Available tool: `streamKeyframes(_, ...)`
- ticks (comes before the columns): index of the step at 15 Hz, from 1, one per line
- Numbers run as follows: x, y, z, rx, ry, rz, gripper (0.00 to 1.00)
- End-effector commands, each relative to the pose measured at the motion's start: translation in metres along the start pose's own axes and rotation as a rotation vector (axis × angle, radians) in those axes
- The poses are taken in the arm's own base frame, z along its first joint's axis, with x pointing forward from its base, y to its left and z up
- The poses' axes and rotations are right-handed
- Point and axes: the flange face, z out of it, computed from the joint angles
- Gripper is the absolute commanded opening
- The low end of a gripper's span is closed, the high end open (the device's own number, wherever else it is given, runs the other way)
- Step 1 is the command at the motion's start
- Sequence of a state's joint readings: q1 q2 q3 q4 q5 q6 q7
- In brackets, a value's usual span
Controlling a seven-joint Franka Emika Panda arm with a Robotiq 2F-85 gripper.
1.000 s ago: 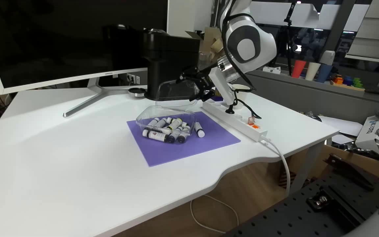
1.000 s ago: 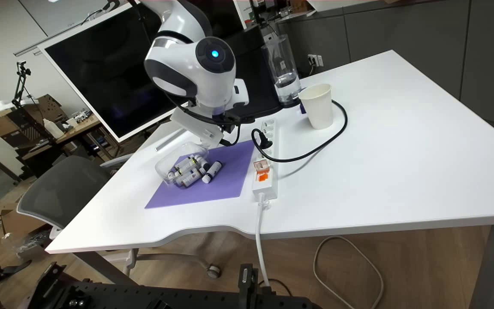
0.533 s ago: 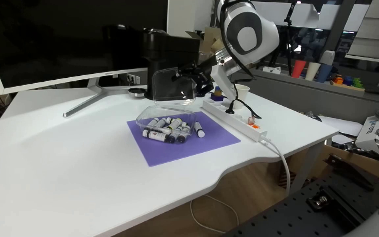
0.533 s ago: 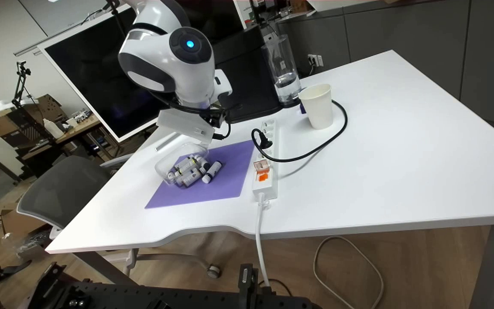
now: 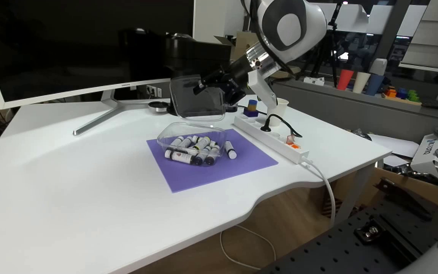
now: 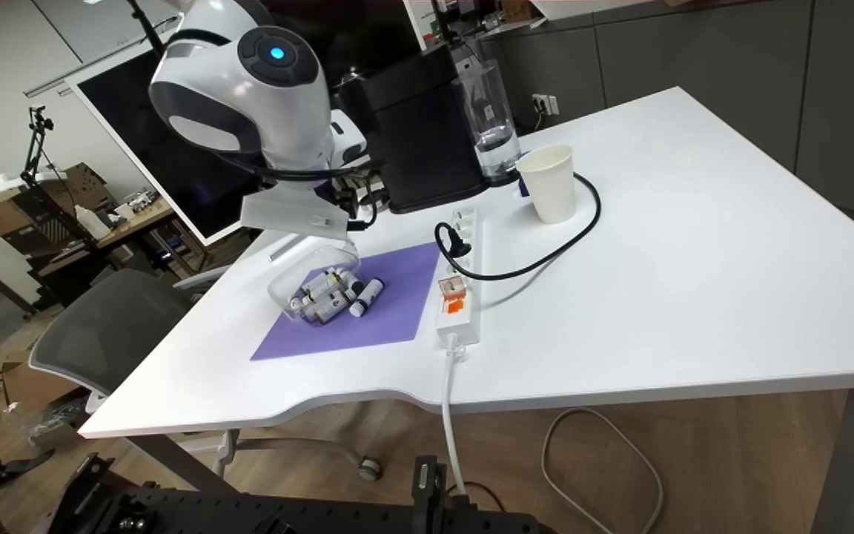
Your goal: Close the lid on the clear container on the left then turn on the extension cable
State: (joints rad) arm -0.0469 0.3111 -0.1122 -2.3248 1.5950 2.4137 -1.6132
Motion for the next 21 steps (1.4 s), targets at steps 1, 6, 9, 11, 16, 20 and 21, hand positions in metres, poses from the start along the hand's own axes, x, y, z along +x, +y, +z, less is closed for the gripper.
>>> streamKeyframes(1, -0.005, -0.022, -0.011, -0.006, -0.058, -0.059, 1.00)
streamKeyframes(6, -0.012, -0.040, -0.009, 0.004, -0.188, -0.128, 1.00)
streamKeyframes(9, -0.016, -0.053, -0.007, 0.009, -0.289, -0.166, 1.00)
streamKeyframes(11, -0.019, -0.061, -0.006, 0.001, -0.352, -0.202, 1.00)
streamKeyframes(16, -0.016, -0.078, -0.005, -0.055, -0.432, -0.304, 1.00)
streamKeyframes(20, -0.007, -0.089, -0.005, -0.120, -0.417, -0.387, 1.00)
streamKeyframes(21, -0.005, -0.092, -0.004, -0.126, -0.408, -0.412, 1.00)
